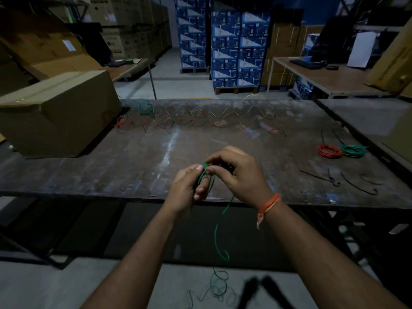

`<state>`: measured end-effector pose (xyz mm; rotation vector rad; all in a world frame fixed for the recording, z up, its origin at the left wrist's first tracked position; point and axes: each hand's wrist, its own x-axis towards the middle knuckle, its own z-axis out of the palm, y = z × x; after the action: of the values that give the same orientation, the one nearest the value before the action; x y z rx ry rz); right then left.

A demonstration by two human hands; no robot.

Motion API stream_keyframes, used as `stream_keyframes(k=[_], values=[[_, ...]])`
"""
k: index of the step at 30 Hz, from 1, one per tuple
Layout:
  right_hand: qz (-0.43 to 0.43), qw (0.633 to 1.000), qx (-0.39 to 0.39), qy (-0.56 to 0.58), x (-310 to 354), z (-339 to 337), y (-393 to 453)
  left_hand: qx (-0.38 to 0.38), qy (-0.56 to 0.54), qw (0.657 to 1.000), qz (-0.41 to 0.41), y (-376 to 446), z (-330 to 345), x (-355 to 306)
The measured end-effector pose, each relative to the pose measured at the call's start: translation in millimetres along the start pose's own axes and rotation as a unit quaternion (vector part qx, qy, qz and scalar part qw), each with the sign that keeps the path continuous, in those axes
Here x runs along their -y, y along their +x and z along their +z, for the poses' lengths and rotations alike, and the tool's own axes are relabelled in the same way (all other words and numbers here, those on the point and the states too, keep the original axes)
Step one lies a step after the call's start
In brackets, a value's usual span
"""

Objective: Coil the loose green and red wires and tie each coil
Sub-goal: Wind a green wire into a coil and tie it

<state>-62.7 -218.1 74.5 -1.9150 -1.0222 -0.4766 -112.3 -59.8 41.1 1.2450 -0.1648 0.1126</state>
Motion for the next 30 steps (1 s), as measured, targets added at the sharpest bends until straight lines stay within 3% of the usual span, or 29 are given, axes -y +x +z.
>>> stream_keyframes(k=[4, 9, 16, 21, 24, 27, 30], values=[[0.073, 0.995, -0.020, 0.066, -7, 9, -5, 0.018, -0.075, 0.995, -0.058, -6, -3, -3], [0.149, 0.978, 0.064, 0.132, -17, 25, -15, 0.059, -0.127, 0.987, -0.081, -10, -8, -3], [0.135, 0.981, 0.054, 0.125, -20, 29, -21, 0.077, -0.089, 0.989, -0.089, -17, -6, -7], [0.164, 0.967, 0.040, 0.193, -22, 32, -23, 0.063, -0.080, 0.991, -0.084, -14, -1, -10], [0.212, 0.949, 0.039, 0.231, -29, 39, -30, 0.010, -0.189, 0.979, -0.078, -7, -4, -10], [0.255, 0.942, 0.057, 0.209, -44, 51, -50, -0.031, -0.352, 0.933, -0.062, 6, -24, -19], [0.293, 0.941, 0.014, 0.170, -52, 59, -73, -0.066, -0.429, 0.901, -0.015, 18, -52, -33]])
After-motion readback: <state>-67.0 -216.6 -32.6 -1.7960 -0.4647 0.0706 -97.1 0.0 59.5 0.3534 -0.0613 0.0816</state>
